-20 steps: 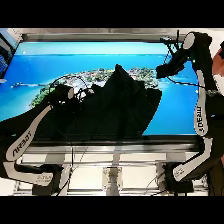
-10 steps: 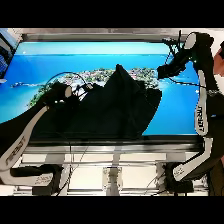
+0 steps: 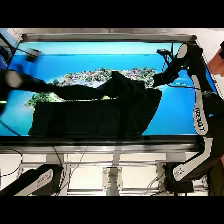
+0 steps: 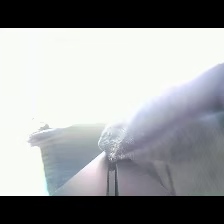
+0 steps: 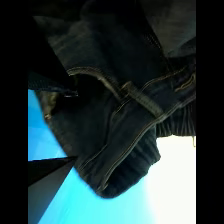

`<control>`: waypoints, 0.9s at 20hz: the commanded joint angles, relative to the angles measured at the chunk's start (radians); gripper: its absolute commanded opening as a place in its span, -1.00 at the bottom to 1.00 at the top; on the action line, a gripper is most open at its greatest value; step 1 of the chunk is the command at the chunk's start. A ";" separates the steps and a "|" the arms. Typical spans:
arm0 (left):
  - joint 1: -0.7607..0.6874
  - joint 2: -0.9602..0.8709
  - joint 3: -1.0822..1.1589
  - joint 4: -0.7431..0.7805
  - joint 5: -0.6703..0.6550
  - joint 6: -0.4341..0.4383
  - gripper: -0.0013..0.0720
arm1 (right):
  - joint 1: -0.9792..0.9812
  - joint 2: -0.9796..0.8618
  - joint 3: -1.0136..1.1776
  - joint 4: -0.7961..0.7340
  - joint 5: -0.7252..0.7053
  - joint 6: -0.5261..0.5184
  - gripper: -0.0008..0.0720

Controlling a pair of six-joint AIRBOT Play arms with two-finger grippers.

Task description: Fold the clothes and pants, and hang the long-sleeved shirts on hangers.

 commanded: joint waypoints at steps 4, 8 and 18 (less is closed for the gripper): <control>0.435 -0.005 0.116 -0.174 0.135 -0.377 -0.91 | 0.000 -0.001 -0.102 0.069 -0.181 -0.022 0.25; 0.457 -0.126 0.120 -0.206 0.068 -0.379 -0.91 | 0.000 -0.002 -0.102 0.130 -0.281 -0.022 0.25; 0.559 -0.227 0.141 -0.201 -0.090 -0.393 -0.91 | 0.003 -0.063 -0.102 0.146 -0.451 -0.030 0.24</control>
